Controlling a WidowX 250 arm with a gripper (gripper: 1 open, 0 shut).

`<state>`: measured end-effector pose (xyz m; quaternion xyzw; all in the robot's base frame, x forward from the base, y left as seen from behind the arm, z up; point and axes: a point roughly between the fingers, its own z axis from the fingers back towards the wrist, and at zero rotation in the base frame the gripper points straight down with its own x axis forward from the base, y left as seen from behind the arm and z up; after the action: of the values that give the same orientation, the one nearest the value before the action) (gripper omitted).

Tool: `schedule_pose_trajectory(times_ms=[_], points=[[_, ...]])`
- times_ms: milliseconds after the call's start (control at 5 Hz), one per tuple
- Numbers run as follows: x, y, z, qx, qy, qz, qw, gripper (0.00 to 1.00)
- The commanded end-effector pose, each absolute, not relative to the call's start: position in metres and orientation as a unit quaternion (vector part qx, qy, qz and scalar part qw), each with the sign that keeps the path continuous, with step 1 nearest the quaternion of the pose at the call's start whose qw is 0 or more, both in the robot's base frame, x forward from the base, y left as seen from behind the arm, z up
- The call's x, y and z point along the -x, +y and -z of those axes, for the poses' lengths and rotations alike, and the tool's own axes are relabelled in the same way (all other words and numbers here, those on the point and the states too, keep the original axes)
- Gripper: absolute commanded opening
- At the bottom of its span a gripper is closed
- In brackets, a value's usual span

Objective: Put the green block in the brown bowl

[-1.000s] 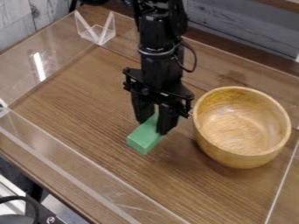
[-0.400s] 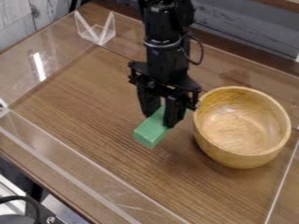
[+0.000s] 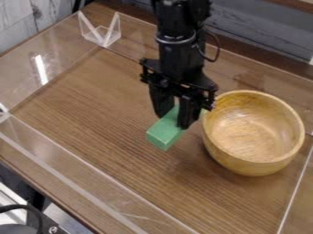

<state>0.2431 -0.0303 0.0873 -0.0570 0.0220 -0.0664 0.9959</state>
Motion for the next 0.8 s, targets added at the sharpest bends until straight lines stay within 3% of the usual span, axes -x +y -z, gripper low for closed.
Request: schedule_pose_trajectory(times_ms=[0,600], points=[[-0.254,-0.0356,-0.1076,0.058,-0.019,0.071,0.996,0.0],[-0.2591,-0.0446,-0.1123,0.061,-0.031,0.077,0.995,0.0]])
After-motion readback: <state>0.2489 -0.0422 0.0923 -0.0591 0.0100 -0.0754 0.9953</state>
